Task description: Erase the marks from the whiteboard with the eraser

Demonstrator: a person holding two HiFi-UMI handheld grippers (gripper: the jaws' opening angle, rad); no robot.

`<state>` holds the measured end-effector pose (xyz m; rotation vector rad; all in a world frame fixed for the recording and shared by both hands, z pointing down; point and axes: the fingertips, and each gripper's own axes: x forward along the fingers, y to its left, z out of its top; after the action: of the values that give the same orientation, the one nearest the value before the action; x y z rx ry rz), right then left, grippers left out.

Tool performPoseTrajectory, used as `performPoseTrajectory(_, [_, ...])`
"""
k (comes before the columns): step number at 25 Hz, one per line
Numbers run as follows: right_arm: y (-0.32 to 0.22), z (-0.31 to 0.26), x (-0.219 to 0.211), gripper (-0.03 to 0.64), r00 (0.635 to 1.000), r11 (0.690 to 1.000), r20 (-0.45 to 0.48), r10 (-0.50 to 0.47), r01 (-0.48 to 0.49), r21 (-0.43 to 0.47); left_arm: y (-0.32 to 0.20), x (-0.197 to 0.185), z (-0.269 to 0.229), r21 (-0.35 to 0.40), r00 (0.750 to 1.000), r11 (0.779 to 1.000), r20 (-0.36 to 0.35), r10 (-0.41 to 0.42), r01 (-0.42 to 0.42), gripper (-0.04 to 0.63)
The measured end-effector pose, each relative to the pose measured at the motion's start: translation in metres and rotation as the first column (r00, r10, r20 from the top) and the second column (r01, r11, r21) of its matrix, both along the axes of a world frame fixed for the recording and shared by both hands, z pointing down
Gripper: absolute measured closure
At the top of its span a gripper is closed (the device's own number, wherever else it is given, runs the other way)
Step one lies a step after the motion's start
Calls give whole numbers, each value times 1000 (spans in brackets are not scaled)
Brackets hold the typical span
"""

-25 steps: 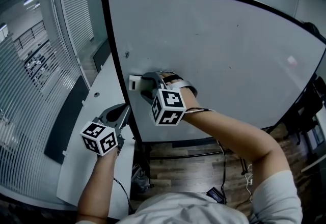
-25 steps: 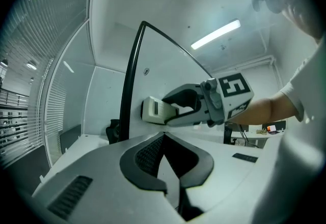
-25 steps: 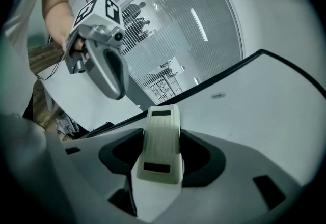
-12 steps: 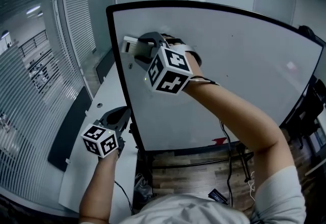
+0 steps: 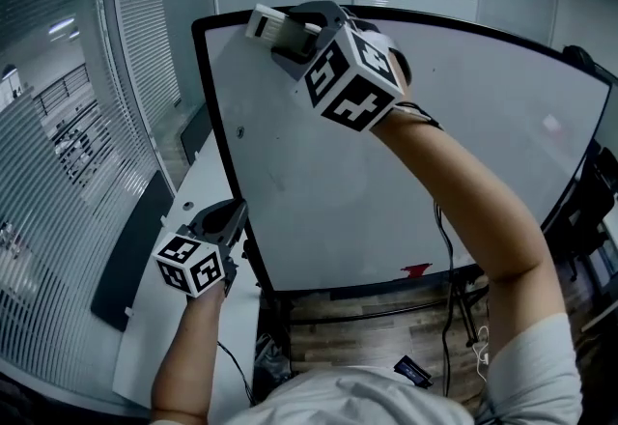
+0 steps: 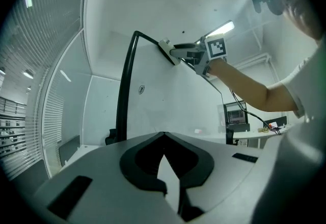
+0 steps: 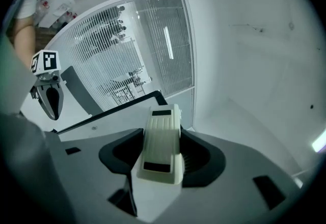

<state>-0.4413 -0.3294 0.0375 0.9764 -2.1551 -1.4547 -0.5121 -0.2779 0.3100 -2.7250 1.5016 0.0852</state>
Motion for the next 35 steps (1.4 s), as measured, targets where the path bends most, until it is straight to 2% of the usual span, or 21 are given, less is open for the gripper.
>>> performPoseTrajectory(7, [-2, 41, 8, 387, 999, 1000, -39, -15, 14, -16, -10, 20, -3, -3, 1000, 1000, 14, 20, -20, 589])
performPoseTrajectory(14, [-4, 121, 17, 387, 990, 997, -137, -26, 16, -76, -17, 46, -4, -8, 999, 999, 9, 46, -46, 589])
performPoseTrajectory(22, [-8, 251, 36, 387, 964, 972, -259, -62, -1, -234, -24, 74, 0, -19, 998, 998, 20, 65, -65, 589])
performPoseTrajectory(28, [-12, 324, 59, 387, 946, 951, -312, -86, -16, -310, -30, 95, 6, -37, 998, 997, 12, 68, -67, 589])
performPoseTrajectory(31, [-12, 341, 65, 387, 941, 950, -325, -94, -12, -312, -33, 102, 8, -45, 998, 997, 16, 64, -63, 588])
performPoseTrajectory(35, [-13, 332, 77, 387, 942, 946, -315, -114, 5, -325, -37, 116, 6, -55, 998, 997, 33, 57, -55, 589])
